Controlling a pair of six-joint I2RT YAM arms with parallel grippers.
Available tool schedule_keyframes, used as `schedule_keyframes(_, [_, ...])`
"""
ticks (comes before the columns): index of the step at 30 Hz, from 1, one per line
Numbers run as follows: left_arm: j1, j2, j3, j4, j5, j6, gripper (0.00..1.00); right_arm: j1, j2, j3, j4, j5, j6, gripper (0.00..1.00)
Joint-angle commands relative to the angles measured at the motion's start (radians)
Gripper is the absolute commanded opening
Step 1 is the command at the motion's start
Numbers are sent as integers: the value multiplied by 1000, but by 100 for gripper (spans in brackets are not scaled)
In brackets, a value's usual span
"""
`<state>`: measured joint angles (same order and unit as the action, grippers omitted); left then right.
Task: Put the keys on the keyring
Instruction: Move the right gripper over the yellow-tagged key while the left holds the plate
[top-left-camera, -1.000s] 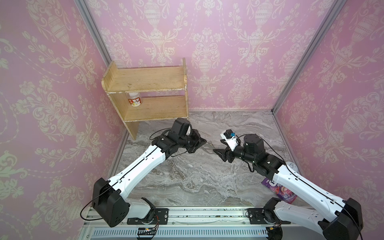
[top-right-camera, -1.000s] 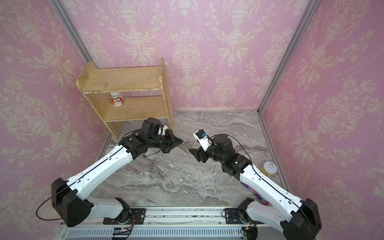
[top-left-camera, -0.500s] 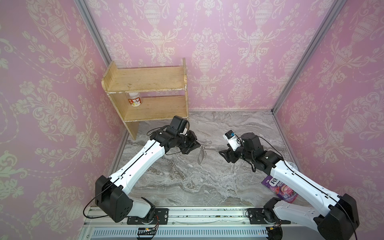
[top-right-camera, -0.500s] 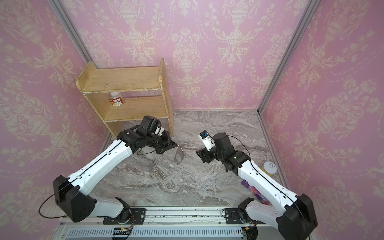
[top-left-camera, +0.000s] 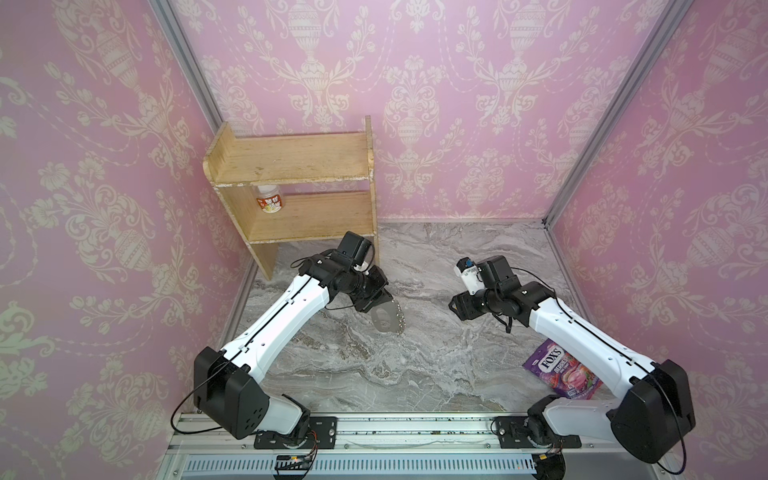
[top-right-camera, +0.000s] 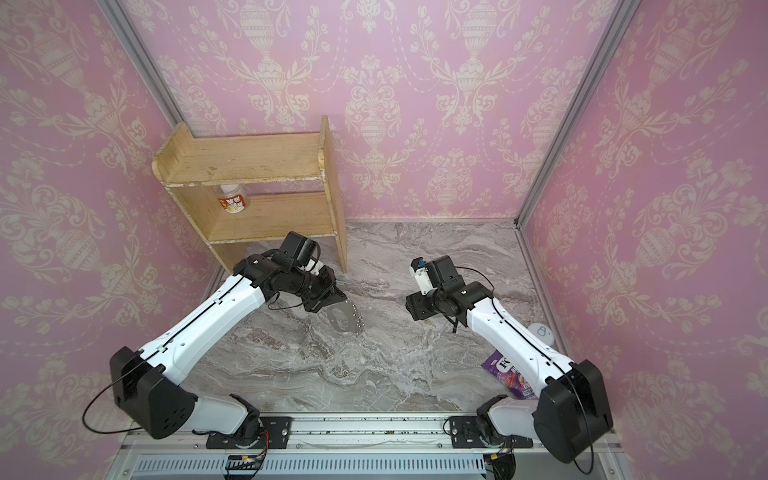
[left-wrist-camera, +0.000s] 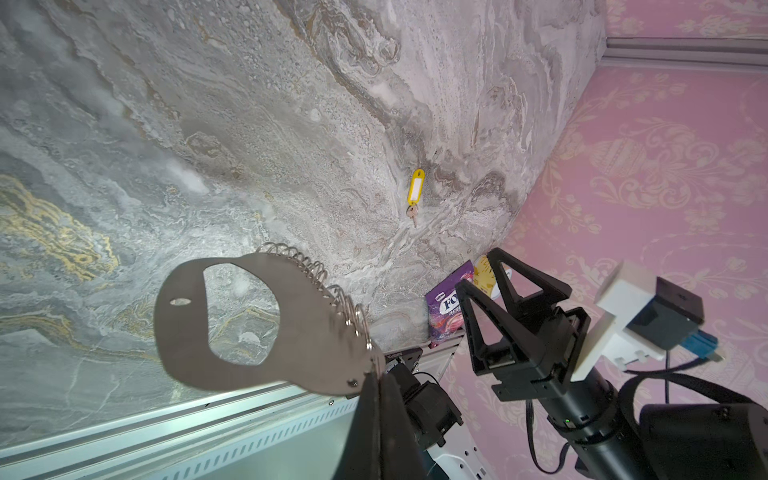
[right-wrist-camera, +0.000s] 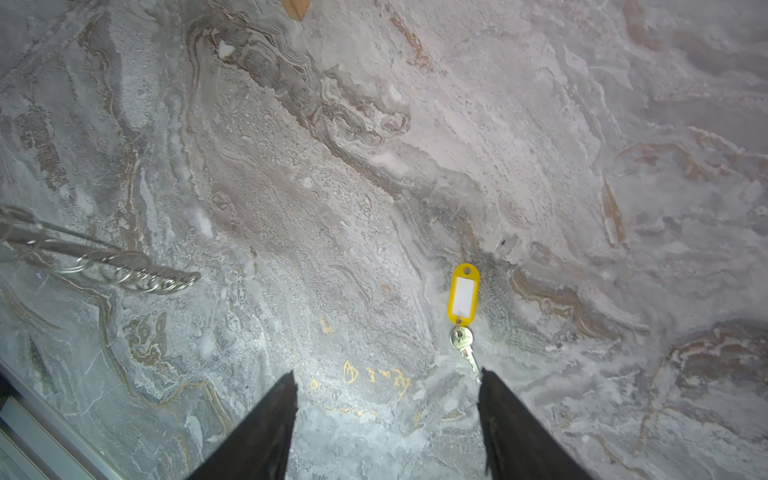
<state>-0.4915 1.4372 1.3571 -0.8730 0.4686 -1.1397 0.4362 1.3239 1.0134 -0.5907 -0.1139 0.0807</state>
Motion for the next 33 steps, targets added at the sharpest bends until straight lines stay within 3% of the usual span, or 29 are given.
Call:
schedule_keyframes(1, [10, -26, 16, -66, -63, 29, 0, -13, 47, 34, -70, 5, 49, 69])
schedule_keyframes(7, [9, -29, 29, -104, -90, 16, 0, -31, 106, -3, -50, 21, 65, 68])
schedule_keyframes(13, [8, 50, 120, -310, -142, -11, 0, -36, 41, -146, 136, 11, 88, 67])
schedule_keyframes(19, [15, 17, 36, -181, -87, -96, 0, -31, -51, -275, 276, 65, 41, 64])
schedule_keyframes(26, [16, 28, 76, -154, -94, -105, 0, -17, -169, -370, 416, 40, -84, 64])
schedule_keyframes(33, [16, 5, 11, -29, -63, -187, 0, -19, -38, -274, 289, 15, -165, 59])
